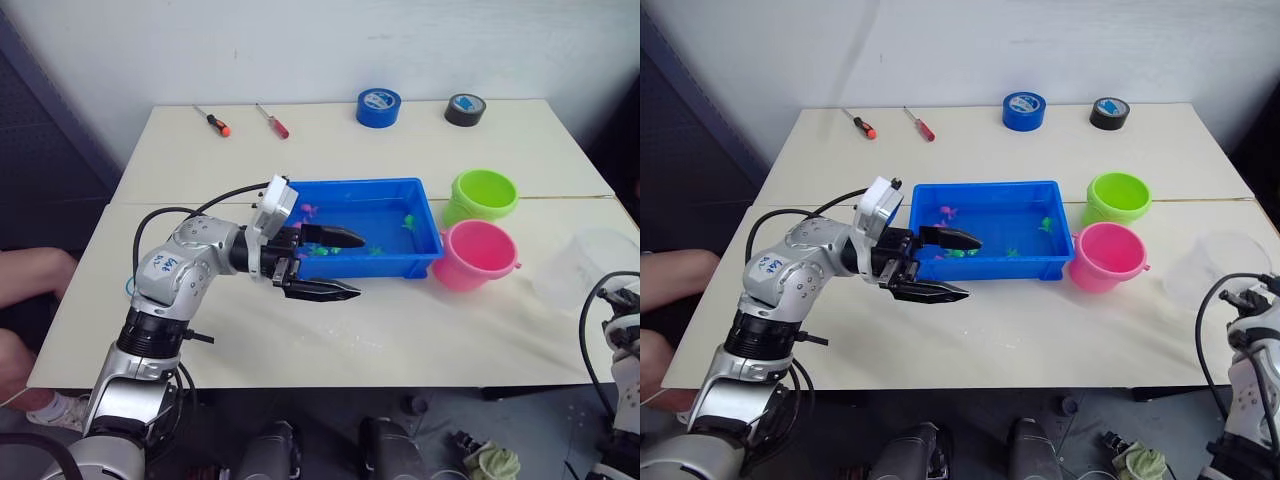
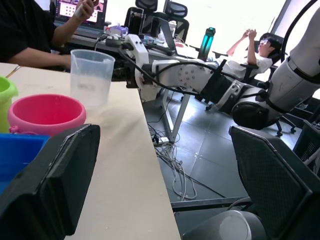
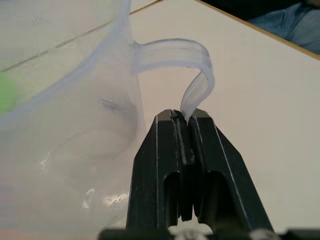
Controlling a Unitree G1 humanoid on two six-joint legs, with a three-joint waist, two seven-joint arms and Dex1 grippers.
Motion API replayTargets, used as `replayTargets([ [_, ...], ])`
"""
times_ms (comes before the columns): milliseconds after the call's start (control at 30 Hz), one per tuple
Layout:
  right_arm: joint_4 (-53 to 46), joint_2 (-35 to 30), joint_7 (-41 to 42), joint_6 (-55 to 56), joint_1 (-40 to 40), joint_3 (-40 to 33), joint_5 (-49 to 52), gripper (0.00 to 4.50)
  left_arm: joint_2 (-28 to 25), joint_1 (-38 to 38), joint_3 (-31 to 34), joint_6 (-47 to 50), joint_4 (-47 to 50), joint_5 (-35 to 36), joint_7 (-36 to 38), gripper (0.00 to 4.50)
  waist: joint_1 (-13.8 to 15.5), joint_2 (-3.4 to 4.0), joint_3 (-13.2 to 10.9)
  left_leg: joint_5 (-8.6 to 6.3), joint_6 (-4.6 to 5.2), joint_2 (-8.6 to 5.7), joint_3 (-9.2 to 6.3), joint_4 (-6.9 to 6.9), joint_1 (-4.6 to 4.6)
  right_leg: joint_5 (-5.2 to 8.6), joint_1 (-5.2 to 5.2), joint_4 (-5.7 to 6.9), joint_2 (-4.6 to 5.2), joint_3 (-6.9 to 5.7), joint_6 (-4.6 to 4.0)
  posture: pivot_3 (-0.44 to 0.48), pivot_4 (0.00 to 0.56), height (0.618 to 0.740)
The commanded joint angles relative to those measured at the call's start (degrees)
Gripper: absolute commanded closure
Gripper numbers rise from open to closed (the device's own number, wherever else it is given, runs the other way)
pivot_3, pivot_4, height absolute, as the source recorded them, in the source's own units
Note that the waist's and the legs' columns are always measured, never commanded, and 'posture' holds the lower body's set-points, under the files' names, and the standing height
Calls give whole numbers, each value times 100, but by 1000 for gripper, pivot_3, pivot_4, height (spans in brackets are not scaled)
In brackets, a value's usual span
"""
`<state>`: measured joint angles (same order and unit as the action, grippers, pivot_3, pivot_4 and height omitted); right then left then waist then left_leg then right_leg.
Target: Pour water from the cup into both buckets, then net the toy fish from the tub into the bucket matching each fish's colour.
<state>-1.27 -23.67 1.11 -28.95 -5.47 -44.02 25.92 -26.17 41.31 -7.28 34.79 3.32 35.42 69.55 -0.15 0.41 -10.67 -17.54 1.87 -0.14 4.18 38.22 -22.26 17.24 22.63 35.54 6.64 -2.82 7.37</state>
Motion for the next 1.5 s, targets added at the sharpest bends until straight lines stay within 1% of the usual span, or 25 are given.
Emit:
replayTargets([
  [33,48,38,152,525,209,74,-153,4481,0,132,10,-118,-12,-49,59,0,-3,0,0,0,0,0,0,-1,0,0,0,0,0,1,0,0,150,740],
  [67,107,41,201,659,278,143,-229,4481,0,145,12,-115,-26,-44,59,0,-4,0,0,0,0,0,0,-1,1,0,0,1,0,1,0,0,150,740],
  [100,194,56,266,815,361,218,-302,4152,5,169,19,-110,-47,-38,52,0,-5,0,0,0,0,0,0,-2,2,0,0,2,0,1,0,0,150,740],
  [167,318,85,314,996,470,294,-381,3414,8,204,29,-105,-90,-30,45,0,-7,0,0,0,0,1,0,-2,3,0,1,2,-1,1,-1,0,150,740],
  [233,413,132,310,1133,633,285,-422,2512,6,227,28,-97,-113,-30,40,0,-6,0,0,0,1,0,0,-2,3,0,1,2,0,2,-1,0,150,740],
  [267,400,155,281,1156,755,254,-446,2207,8,234,28,-93,-115,-30,35,0,-6,0,0,0,1,1,0,-2,3,0,1,2,0,1,-1,0,150,740],
  [300,380,169,261,1171,838,234,-456,1643,7,235,28,-89,-110,-27,32,0,1,0,0,0,1,1,0,-3,3,0,1,2,0,2,-1,0,150,740],
  [400,-25,124,352,1096,1345,209,-503,231,-2,232,36,-49,-93,-5,16,0,23,1,0,-1,1,-2,-8,-3,2,0,-1,3,2,5,-1,0,150,740],
  [433,-208,124,345,1034,1491,151,-468,98,-6,226,43,-35,-79,8,13,0,23,1,0,-1,2,-2,-10,-3,1,0,-1,3,2,5,-1,0,150,740],
  [600,-1716,-37,674,598,2476,-97,-122,98,-30,183,86,33,1,72,-2,0,-1,6,3,-2,2,0,-10,-6,3,2,-4,-5,1,11,-4,0,150,740],
  [733,-2536,-324,993,160,2898,-516,387,98,-92,127,150,74,63,104,-14,0,-2,5,3,-3,1,4,-10,-7,6,3,-5,-4,0,13,-5,0,150,740],
  [833,-3101,-1145,2104,-460,2976,-991,1956,98,-243,-27,324,144,191,99,-204,0,-5,4,2,-5,5,2,-8,-7,6,3,-6,-9,1,14,-5,0,150,740],
  [867,-3258,-1646,2751,-643,3005,-991,2350,98,-323,-158,438,183,278,84,-366,0,-7,4,2,-7,8,4,-8,-6,6,3,-7,-9,1,15,-5,0,150,740],
  [900,-3312,-2094,3240,-764,2984,-891,2511,98,-386,-304,542,217,367,39,-557,0,-18,0,0,-7,9,4,-6,-7,8,3,-8,-11,0,15,-5,0,150,740],
  [933,-3291,-2490,3594,-831,2867,-718,2572,98,-449,-467,646,235,451,-11,-730,0,-32,0,0,-12,16,7,-6,-7,11,3,-11,-11,0,15,-5,0,150,740],
  [1000,-3093,-3061,3980,-823,2363,-217,2614,98,-588,-830,815,214,629,-153,-1071,0,-36,-23,-1,-22,33,13,-7,-8,16,4,-17,-13,0,18,-7,0,150,740],
  [1033,-2976,-3241,4088,-798,1990,107,2661,98,-653,-1037,920,182,721,-203,-1231,0,-36,-42,1,-22,32,16,-16,-7,15,5,-18,-13,0,18,-9,0,150,740],
  [1100,-2744,-3403,4222,-821,933,999,2776,98,-796,-1547,1270,294,980,-177,-1590,0,-14,-58,-1,-22,22,16,-35,-2,13,5,-14,-14,5,20,-11,0,150,740],
  [1133,-2653,-3389,4353,-809,369,1518,2740,98,-874,-1863,1490,346,1154,-140,-1740,0,-10,-65,-5,-18,10,17,-40,-1,13,6,-14,-15,5,20,-11,0,150,740],
  [1167,-2583,-3365,4451,-811,-12,1866,2689,98,-928,-2074,1631,380,1278,-104,-1843,0,-14,-65,-5,-15,0,17,-45,1,9,6,-11,-13,15,19,-12,0,150,740],
  [1233,-2406,-3097,4920,-728,-1058,3009,2345,98,-1011,-3136,2255,368,1787,-195,-2213,0,-21,-70,-8,-13,-6,13,-46,0,2,9,-1,-9,53,8,-17,0,150,740],
  [1300,-2198,-2819,5287,-573,-1757,3825,1981,98,-939,-4145,2841,291,2257,-274,-2542,0,-84,-70,-8,-17,-11,15,-46,-6,4,10,-2,-12,59,1,-19,0,150,740],
  [1333,-2092,-2668,5407,-513,-1976,4086,1851,98,-852,-4590,3120,240,2438,-282,-2682,0,-107,-72,-8,-19,-11,14,-49,-8,3,10,-1,-10,64,-4,-19,0,150,740],
  [1367,-2009,-2567,5491,-475,-2112,4240,1760,98,-801,-4867,3287,206,2550,-258,-2790,0,-100,-74,-7,-23,-10,14,-50,-8,0,10,3,-12,68,-7,-19,0,150,740],
  [1500,-1793,-2140,5866,-352,-2428,4737,1531,98,-388,-6338,4156,-78,2878,-303,-3085,0,30,-83,-7,-34,1,-2,-70,-4,-13,10,-7,-43,90,-26,-20,0,150,740],
])
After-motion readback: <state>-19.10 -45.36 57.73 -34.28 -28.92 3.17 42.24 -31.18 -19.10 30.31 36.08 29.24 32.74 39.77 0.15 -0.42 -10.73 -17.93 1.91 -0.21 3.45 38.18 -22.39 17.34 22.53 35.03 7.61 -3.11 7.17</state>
